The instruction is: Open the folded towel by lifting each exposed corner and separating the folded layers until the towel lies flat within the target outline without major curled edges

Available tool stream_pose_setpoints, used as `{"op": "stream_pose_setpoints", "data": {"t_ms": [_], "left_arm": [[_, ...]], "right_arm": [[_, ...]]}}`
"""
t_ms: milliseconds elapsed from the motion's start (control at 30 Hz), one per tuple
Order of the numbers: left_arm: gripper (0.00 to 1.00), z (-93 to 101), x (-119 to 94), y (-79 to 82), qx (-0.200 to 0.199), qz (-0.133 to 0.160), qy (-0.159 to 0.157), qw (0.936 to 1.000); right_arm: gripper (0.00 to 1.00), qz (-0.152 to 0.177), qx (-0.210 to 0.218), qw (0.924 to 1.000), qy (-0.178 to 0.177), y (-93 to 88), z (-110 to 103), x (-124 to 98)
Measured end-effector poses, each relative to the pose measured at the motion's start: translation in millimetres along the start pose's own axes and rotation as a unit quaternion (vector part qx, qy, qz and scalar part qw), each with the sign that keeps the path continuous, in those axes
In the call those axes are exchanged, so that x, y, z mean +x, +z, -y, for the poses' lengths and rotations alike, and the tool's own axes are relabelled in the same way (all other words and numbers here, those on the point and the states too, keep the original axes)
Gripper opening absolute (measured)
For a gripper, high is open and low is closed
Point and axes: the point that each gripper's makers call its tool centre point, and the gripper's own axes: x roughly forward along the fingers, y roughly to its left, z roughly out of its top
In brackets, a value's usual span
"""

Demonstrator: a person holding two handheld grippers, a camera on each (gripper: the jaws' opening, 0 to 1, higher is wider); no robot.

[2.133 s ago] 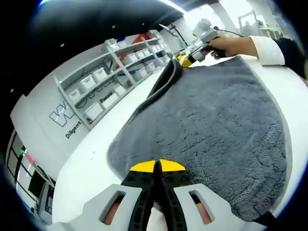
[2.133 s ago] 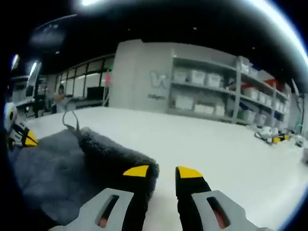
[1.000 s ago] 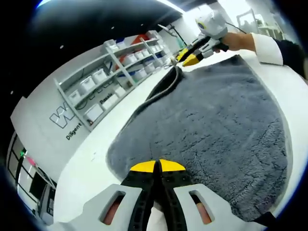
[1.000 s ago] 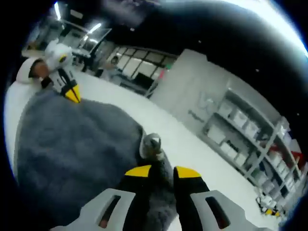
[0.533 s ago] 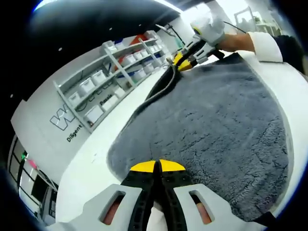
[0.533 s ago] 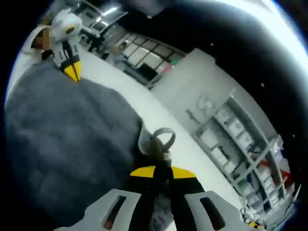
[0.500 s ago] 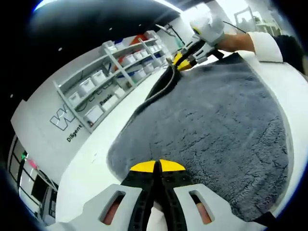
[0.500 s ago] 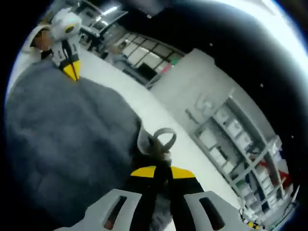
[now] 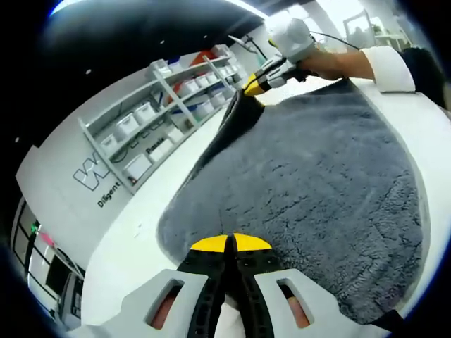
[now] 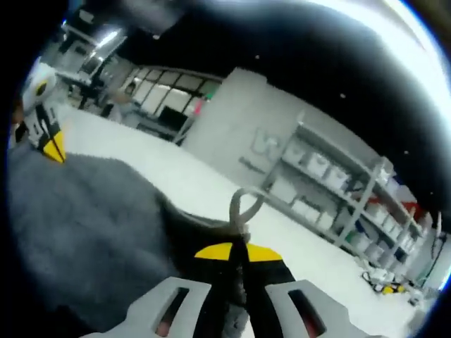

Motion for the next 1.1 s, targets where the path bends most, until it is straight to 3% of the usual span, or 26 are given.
{"op": "stream_pose_setpoints", "data": {"t_ms": [167,333,500,567,667,767,833,967,1100], "left_arm": [[0.00,-1.6,-0.1,-0.8,-0.015,0.003,-0.004,0.9999],[0.00,-1.7,-0.2,-1.1,-0.021,0.004,-0.006,0.9998],[0.00,-0.9,-0.9,-0.7,-0.008,0.002,-0.003,1.0000],[0.01,-1.9,-1.6,-1.0,-0.009,0.002,-0.003,1.0000],[0.06,-7.1,-3.5,-1.3,-0.010,0.004,0.002,0.9999],[0.08,-12.1,-6.8,4.7,-0.106,0.036,-0.011,0.9937],[0.10,-21.9,-11.2,4.3,-0.154,0.051,-0.011,0.9867],[0.14,-37.0,-17.0,-3.6,-0.167,0.051,0.009,0.9846],[0.19,-39.7,-18.9,-4.9,-0.211,0.061,-0.002,0.9757]], "right_arm": [[0.00,-0.012,0.038,0.9990,-0.020,-13.3,12.2,15.3],[0.02,-0.022,-0.001,0.9981,-0.057,-12.3,27.2,8.7],[0.03,-0.022,0.012,0.9979,-0.059,-10.4,33.1,0.5],[0.03,-0.021,0.021,0.9988,-0.039,-7.4,25.8,-1.7],[0.05,0.014,0.051,0.9986,-0.006,11.9,11.9,-6.0],[0.06,0.052,0.086,0.9933,0.056,36.8,-16.0,-12.7],[0.08,0.070,0.077,0.9912,0.081,48.8,-30.9,-16.3],[0.12,0.086,0.046,0.9871,0.127,61.5,-62.0,-21.2],[0.18,0.094,0.028,0.9774,0.187,69.2,-97.7,-29.0]]}}
